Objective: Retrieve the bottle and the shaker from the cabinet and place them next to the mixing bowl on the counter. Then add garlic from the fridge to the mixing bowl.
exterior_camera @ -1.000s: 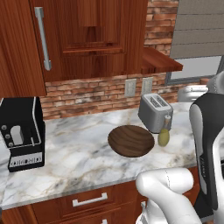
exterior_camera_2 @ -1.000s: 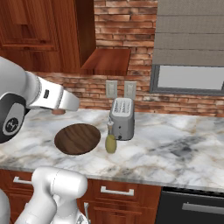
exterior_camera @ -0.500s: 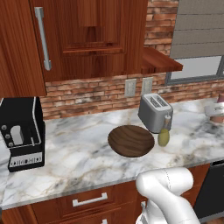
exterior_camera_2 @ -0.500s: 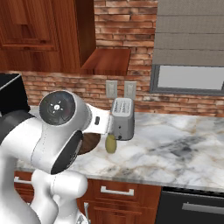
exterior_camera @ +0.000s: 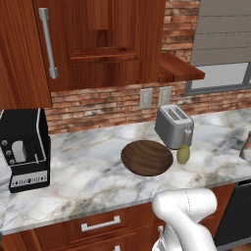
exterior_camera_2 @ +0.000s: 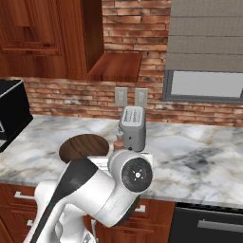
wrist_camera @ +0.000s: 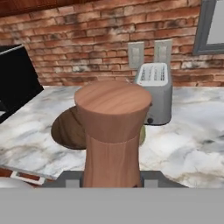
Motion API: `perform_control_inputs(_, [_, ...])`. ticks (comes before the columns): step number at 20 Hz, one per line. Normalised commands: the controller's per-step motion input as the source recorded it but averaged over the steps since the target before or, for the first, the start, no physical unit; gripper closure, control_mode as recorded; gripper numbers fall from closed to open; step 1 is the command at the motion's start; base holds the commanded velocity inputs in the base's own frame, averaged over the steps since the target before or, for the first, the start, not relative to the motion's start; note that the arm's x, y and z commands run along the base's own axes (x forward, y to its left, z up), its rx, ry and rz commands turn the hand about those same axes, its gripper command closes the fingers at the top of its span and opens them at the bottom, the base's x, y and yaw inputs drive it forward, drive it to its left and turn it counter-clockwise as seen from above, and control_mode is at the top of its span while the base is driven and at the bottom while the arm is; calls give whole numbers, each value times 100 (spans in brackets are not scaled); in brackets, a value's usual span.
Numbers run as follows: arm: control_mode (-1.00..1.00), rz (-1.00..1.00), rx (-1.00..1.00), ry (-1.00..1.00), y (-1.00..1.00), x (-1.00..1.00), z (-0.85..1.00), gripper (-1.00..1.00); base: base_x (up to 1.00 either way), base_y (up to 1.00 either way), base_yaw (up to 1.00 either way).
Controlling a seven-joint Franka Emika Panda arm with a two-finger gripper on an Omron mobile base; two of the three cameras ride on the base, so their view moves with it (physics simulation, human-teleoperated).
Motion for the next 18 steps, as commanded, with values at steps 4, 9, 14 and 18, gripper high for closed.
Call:
perform_control_inputs(4, [-100, 13, 0, -3, -9, 44, -86, 100, 0, 0, 0])
perform_control_inputs(9, [-100, 9, 0, -5, 0, 59, -71, 100, 0, 0, 0])
perform_control_inputs(14, [-100, 1, 0, -2, 19, 38, -52, 100, 0, 0, 0])
perform_control_inputs(18, [-100, 0, 0, -2, 36, 16, -54, 100, 0, 0, 0])
